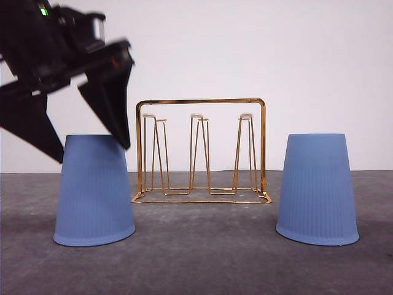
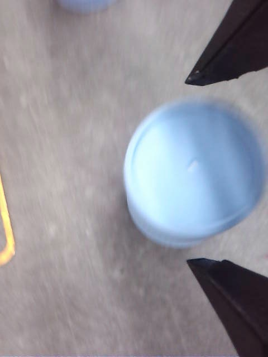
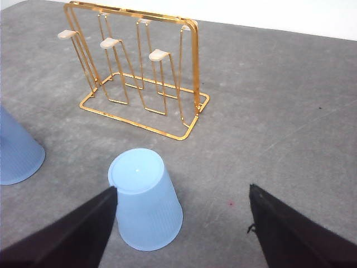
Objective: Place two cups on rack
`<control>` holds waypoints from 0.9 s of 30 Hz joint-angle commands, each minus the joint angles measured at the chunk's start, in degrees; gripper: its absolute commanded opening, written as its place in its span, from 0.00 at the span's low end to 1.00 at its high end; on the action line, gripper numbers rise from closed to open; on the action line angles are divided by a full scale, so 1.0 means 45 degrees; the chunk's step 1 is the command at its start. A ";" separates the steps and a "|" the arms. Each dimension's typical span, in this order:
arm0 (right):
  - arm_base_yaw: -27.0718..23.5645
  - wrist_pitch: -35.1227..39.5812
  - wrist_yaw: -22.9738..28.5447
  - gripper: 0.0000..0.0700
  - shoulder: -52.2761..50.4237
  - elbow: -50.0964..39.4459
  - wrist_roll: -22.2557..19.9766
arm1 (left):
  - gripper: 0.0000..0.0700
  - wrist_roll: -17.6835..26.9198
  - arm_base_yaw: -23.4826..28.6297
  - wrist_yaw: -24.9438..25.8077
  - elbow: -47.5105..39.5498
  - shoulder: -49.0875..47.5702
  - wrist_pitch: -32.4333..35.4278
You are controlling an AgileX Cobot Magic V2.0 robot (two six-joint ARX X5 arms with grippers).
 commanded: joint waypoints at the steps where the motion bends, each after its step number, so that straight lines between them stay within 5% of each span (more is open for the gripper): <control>1: 0.0053 0.0140 0.0019 0.69 0.0034 0.0146 -0.0049 | 0.85 -0.0092 -0.0107 -0.0035 0.0078 0.0504 0.0306; 6: 0.0053 0.0136 0.0019 0.69 0.0034 0.0146 -0.0049 | 0.82 -0.0199 -0.0174 -0.0028 0.0078 0.1194 0.0460; 10: 0.0053 0.0140 0.0019 0.69 0.0034 0.0146 -0.0049 | 0.59 -0.0195 -0.0194 -0.0049 0.0096 0.1202 0.0443; 12: 0.0053 0.0140 0.0019 0.69 0.0034 0.0146 -0.0049 | 0.55 -0.0199 -0.0194 -0.0045 0.0124 0.1200 0.0395; 19: 0.0053 0.0136 0.0019 0.69 0.0034 0.0146 -0.0049 | 0.55 -0.0190 -0.0190 -0.0067 0.0496 0.0972 -0.0171; 27: 0.0053 0.0136 0.0016 0.69 0.0034 0.0146 -0.0049 | 0.55 0.0690 -0.0189 -0.0761 0.2257 0.0793 -0.2495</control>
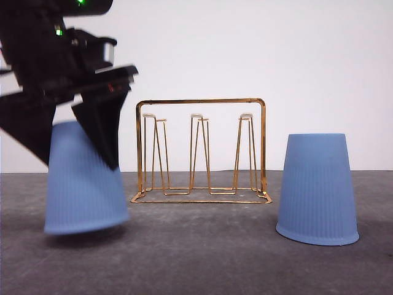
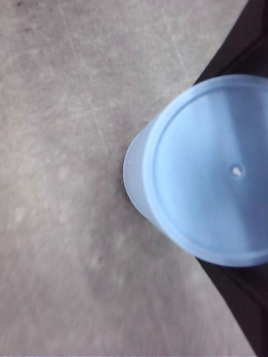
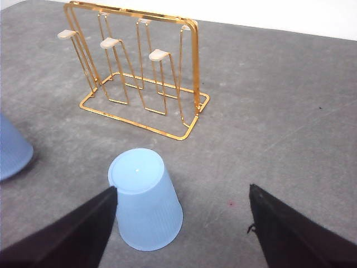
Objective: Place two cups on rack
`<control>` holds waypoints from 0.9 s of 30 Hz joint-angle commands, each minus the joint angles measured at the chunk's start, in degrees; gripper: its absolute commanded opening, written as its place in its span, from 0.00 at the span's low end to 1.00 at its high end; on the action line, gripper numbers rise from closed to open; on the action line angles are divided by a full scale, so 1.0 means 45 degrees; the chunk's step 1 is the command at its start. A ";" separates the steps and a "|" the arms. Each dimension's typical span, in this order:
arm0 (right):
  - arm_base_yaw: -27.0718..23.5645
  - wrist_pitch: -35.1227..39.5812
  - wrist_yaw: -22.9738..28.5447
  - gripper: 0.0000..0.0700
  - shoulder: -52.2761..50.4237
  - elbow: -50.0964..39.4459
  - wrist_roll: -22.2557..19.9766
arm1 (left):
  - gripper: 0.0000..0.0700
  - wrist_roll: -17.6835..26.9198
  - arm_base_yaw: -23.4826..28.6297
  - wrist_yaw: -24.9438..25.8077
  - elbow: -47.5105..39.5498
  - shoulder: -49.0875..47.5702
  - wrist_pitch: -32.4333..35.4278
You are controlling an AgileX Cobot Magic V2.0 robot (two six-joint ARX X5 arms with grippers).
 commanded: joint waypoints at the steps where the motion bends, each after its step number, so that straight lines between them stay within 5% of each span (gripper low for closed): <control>1: 0.0053 0.0136 0.0019 0.69 0.0034 0.0146 -0.0049 | 0.55 0.0531 -0.0107 -0.0120 0.0729 -0.0010 -0.0400; 9: 0.0053 0.0140 0.0019 0.69 0.0034 0.0146 -0.0049 | 0.55 0.0873 0.0108 -0.0649 0.3443 -0.0004 -0.1983; 27: 0.0053 0.0146 0.0034 0.69 0.0039 0.0146 -0.0053 | 0.55 0.1518 0.1807 -0.0660 0.7050 0.1892 -0.0672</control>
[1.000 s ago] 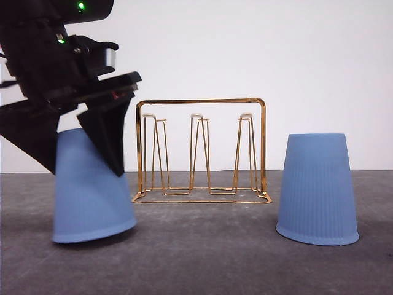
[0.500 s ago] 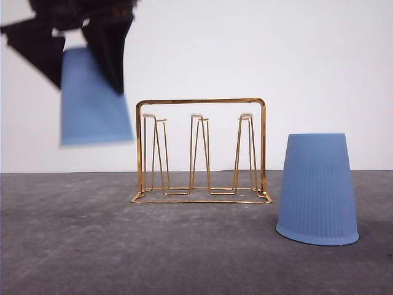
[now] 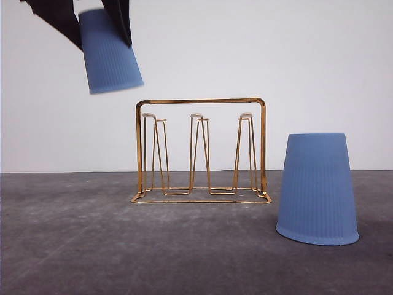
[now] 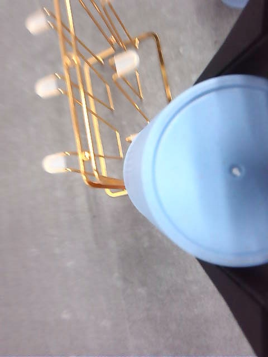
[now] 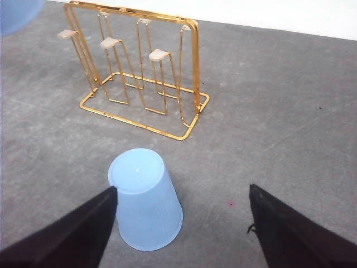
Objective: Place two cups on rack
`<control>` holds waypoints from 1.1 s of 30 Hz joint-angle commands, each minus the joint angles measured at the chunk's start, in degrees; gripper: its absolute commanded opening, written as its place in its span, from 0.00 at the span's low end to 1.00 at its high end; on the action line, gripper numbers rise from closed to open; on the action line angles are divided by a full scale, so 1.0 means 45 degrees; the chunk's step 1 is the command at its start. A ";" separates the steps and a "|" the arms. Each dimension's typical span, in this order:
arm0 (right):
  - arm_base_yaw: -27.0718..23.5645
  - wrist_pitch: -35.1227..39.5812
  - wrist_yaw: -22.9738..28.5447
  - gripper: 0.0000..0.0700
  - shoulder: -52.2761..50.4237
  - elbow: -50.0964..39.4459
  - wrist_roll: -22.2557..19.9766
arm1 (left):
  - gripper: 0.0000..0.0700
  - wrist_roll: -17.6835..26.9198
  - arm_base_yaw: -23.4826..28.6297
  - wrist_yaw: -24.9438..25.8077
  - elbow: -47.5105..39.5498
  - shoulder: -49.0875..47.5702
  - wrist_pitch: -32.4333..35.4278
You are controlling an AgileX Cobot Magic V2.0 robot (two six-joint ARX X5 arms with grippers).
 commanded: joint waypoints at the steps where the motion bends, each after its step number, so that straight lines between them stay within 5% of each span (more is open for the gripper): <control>1: 0.0053 0.0142 0.0045 0.69 0.0039 0.0146 -0.0053 | 0.55 0.0328 -0.0054 0.0015 0.0543 0.0454 0.0251; 24: 0.0053 0.0137 0.0443 0.69 0.0039 0.0146 -0.0102 | 0.57 0.0326 -0.0059 0.0582 0.0612 0.4153 0.1609; 30: 0.0053 0.0137 0.0442 0.69 0.0039 0.0146 -0.0097 | 0.82 0.0312 -0.0060 0.1332 0.0612 0.4531 0.1619; 33: 0.0053 0.0137 0.0438 0.69 0.0039 0.0146 -0.0097 | 0.82 0.0321 -0.0068 0.1337 0.0648 0.4482 0.1554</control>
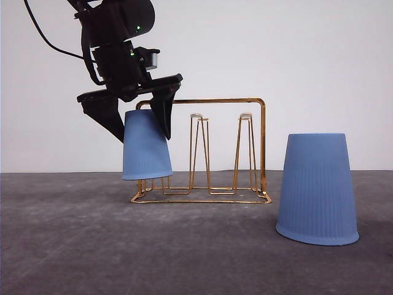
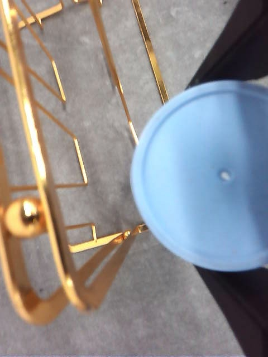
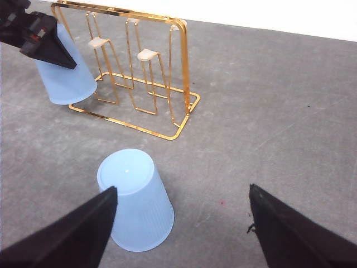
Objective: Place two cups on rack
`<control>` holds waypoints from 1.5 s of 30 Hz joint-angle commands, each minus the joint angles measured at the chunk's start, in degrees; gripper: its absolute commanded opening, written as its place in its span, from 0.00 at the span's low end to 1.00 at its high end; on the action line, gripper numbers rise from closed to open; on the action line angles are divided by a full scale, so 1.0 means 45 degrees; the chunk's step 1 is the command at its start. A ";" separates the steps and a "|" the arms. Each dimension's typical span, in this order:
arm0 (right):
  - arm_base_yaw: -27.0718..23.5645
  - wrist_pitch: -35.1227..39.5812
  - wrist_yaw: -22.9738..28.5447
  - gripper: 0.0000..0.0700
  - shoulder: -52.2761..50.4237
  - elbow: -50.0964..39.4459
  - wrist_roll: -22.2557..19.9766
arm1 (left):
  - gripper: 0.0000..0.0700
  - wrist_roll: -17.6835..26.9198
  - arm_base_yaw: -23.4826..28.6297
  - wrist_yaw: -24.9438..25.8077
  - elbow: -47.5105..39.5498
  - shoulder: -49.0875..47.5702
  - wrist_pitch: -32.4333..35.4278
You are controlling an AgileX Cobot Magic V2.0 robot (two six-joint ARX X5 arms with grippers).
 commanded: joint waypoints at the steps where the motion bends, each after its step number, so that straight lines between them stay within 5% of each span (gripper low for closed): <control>1: 0.0053 0.0137 0.0058 0.69 0.0039 0.0146 -0.0097 | 0.82 0.0083 -0.0064 0.0015 0.0449 0.0130 -0.0125; 10: 0.0053 0.0132 0.0044 0.69 0.0039 0.0146 -0.0088 | 0.79 0.0792 0.0169 0.0074 0.2449 -0.0544 -0.3620; 16: 0.0053 0.0132 0.0044 0.69 0.0039 0.0146 -0.0087 | 0.78 0.0843 0.0180 0.0542 0.2170 -0.2006 -0.5179; 21: 0.0054 0.0114 -0.0067 0.69 0.0039 0.0146 -0.0039 | 0.66 0.0497 0.0158 0.0835 -0.0712 -0.4482 -0.3955; 32: 0.0058 -0.0029 -0.2202 0.69 0.1567 0.0146 -0.0015 | 0.66 -0.1236 0.0277 0.1846 -0.8673 -1.1607 0.0401; 39: 0.0324 0.0711 -0.3053 0.70 0.4205 0.0146 0.0182 | 0.66 -0.2183 0.0296 0.1822 -1.1384 -1.4748 0.0814; 45: 0.0979 0.2677 -0.2930 0.80 0.6834 0.0146 0.0455 | 0.66 -0.2642 0.0296 0.1787 -1.2183 -1.5592 0.0706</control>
